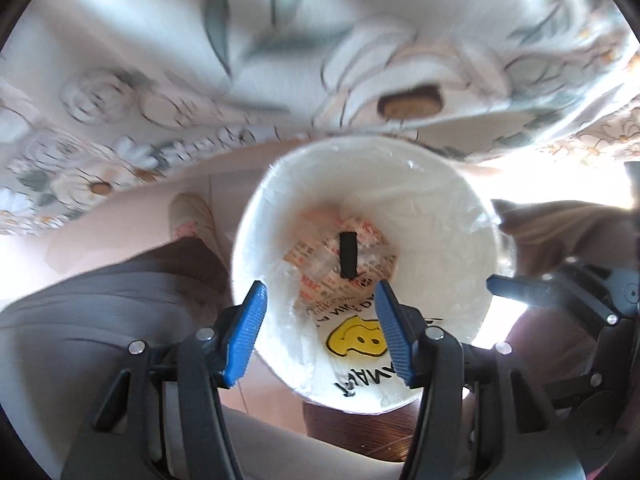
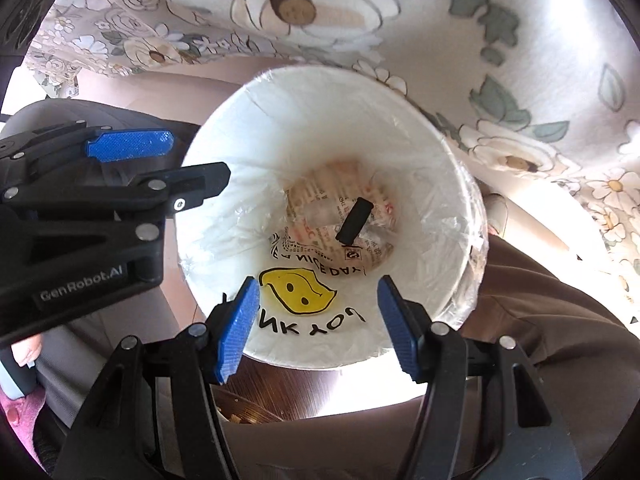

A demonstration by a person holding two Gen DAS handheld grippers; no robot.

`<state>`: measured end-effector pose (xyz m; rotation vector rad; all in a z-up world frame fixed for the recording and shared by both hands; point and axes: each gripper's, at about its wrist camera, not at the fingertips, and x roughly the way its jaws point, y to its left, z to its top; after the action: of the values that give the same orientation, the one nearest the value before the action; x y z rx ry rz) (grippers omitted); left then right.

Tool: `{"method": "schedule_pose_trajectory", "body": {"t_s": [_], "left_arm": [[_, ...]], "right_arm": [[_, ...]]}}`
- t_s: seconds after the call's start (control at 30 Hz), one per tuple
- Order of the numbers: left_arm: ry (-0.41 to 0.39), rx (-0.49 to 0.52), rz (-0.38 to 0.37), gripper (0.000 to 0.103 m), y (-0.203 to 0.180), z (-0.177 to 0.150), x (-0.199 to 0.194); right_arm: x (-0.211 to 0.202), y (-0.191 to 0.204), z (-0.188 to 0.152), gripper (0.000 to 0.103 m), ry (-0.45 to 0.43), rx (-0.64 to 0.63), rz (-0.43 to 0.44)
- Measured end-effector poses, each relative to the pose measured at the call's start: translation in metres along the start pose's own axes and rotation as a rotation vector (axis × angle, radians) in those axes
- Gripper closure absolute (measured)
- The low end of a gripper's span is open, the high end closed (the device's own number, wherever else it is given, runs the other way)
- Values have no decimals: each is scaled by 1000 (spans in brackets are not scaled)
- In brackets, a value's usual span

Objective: Collect trash
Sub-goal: 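Open the left tool over the wastebasket while the right tool releases the clear cup, then move both empty tools back toward the remaining items on the bed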

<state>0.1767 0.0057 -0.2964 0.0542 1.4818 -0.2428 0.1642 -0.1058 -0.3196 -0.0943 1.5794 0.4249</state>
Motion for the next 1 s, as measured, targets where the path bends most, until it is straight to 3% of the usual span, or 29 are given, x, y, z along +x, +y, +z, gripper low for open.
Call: {"method": "schedule_pose_trajectory", "body": {"t_s": [0.43, 0.73, 1.0], "left_arm": [[-300, 41, 68, 37, -21, 1, -129], [-454, 16, 80, 34, -21, 21, -203], [-567, -4, 77, 26, -23, 49, -256]], "right_arm": [[-148, 20, -9, 41, -330, -86, -109], [-230, 23, -9, 41, -482, -101, -118], [-303, -4, 0, 41, -636, -63, -147]]}}
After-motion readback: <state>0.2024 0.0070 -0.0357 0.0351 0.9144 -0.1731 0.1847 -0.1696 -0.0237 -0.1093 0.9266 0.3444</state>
